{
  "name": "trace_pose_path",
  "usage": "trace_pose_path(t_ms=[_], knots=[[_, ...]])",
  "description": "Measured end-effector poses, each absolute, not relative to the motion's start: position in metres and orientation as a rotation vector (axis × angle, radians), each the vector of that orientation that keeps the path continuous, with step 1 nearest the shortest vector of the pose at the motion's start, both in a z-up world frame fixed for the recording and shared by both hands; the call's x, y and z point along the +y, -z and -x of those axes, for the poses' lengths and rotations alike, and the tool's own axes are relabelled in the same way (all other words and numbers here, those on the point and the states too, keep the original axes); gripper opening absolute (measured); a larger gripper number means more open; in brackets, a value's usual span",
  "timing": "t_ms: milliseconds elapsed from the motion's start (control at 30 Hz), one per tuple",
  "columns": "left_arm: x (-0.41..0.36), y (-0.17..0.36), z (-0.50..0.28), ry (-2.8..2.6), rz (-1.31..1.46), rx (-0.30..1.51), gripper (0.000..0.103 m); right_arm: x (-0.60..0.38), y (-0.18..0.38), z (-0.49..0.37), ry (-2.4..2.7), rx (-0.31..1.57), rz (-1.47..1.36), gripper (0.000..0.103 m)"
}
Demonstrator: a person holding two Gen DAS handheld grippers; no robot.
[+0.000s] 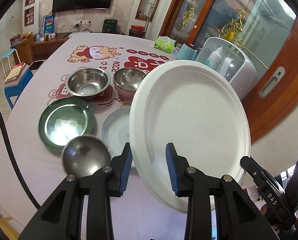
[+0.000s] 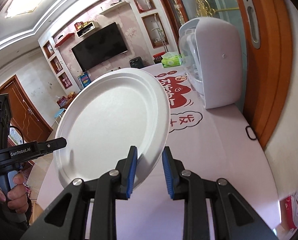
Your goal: Organize plates and bowls
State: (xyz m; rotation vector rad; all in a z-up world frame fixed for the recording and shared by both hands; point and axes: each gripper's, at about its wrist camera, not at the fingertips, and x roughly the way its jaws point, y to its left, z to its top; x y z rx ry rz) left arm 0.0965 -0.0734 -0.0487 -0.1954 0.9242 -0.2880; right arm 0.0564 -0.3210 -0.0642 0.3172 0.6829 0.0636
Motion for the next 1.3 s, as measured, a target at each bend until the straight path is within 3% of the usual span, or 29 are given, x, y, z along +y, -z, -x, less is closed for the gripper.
trace_pose_path(t_ms=[567, 1300], knots=[[-0.017, 0.072, -0.001, 0.288, 0.166, 0.961, 0.032, -0.262, 0.07, 0.033, -0.036, 0.709, -0.271, 0.025], [-0.004, 0.166, 0.03, 0.241, 0.136, 1.207, 0.032, -0.236, 0.137, 0.041, -0.005, 1.006, -0.237, 0.025]])
